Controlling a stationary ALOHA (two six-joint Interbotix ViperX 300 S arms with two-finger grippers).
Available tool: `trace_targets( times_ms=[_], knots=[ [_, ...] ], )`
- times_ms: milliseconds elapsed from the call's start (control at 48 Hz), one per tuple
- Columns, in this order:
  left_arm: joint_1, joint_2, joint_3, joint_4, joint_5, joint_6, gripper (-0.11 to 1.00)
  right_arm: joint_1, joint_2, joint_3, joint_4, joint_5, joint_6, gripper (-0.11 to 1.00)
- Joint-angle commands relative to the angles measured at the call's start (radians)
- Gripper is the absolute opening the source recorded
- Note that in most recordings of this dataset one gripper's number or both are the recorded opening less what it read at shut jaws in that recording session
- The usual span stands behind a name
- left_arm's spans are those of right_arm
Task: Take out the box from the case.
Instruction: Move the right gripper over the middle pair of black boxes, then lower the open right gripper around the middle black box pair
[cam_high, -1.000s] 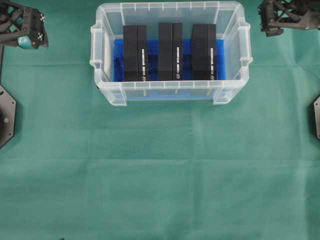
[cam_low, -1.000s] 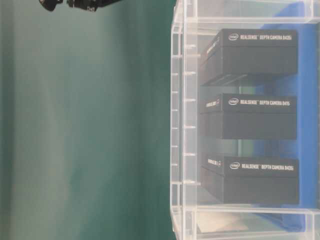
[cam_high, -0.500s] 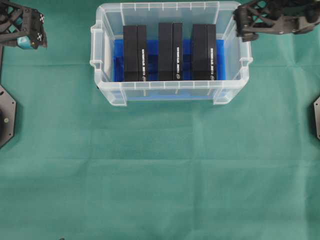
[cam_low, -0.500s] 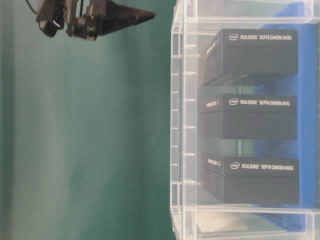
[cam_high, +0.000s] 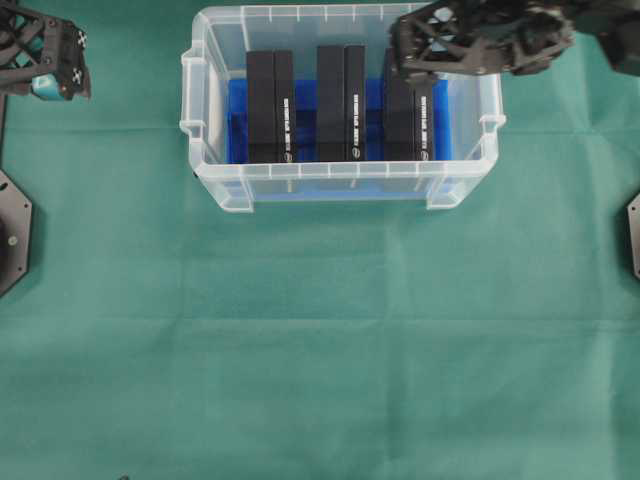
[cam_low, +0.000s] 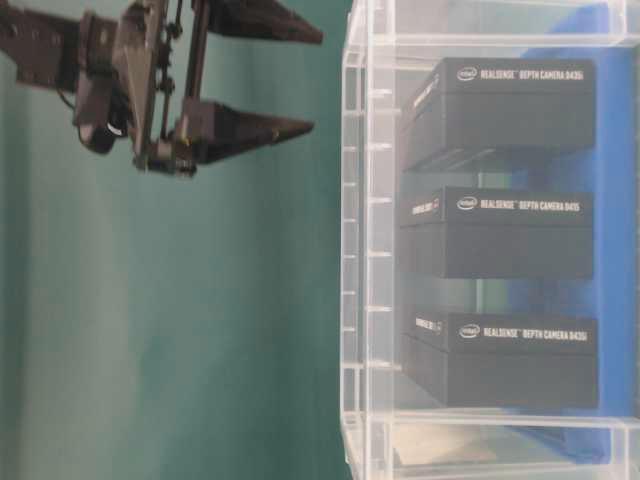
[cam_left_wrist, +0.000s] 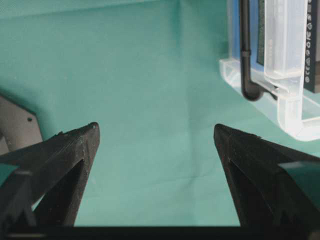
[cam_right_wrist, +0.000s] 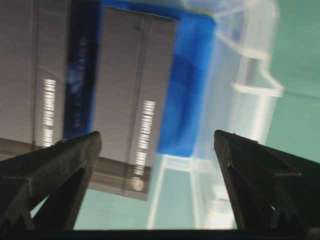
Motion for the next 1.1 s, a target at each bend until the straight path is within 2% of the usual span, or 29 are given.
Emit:
trace_targets(
  times_ms=[0, 125, 1083],
  knots=[
    [0.003, -0.003, -0.017, 0.005, -0.002, 0.000, 0.95, 0.012, 0.005, -0.043, -0.009, -0.005, 0.011, 0.95],
    [0.003, -0.005, -0.017, 0.005, -0.003, 0.005, 0.94, 0.028, 0.035, -0.069, -0.015, -0.005, 0.029, 0.95],
    [0.011, -0.005, -0.018, 0.005, -0.005, 0.006, 0.95, 0.084, 0.238, -0.307, -0.011, -0.023, 0.029, 0.95]
  ],
)
